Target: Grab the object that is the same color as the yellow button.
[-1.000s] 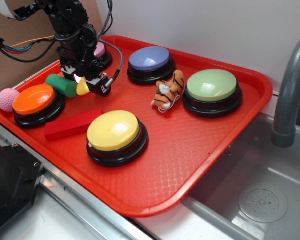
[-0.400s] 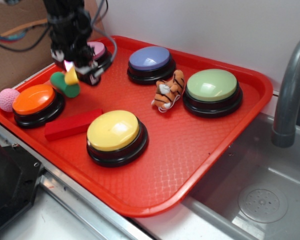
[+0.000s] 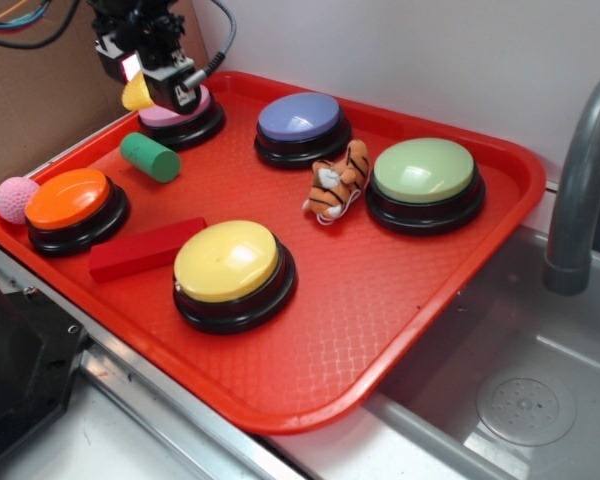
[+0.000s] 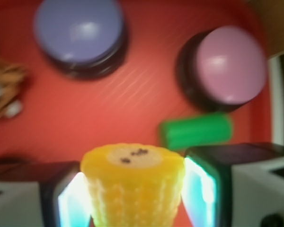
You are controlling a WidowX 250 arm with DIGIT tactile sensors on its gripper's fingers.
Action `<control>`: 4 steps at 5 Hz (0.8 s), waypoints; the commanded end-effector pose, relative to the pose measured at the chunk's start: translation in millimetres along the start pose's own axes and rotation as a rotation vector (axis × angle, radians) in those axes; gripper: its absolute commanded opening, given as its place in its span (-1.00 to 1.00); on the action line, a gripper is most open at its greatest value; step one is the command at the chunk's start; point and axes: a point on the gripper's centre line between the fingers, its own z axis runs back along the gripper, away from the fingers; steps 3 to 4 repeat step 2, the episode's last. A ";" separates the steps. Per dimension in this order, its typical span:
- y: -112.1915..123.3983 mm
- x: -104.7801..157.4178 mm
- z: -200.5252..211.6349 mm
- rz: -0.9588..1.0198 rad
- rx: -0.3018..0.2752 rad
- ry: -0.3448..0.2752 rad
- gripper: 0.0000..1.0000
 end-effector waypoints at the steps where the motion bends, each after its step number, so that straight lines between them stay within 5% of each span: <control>1: -18.0 -13.6 35.3 -0.003 -0.006 -0.039 -1.00; 2: -16.4 -12.7 30.5 -0.018 -0.042 0.012 -1.00; 4: -16.4 -12.7 30.5 -0.018 -0.042 0.012 -1.00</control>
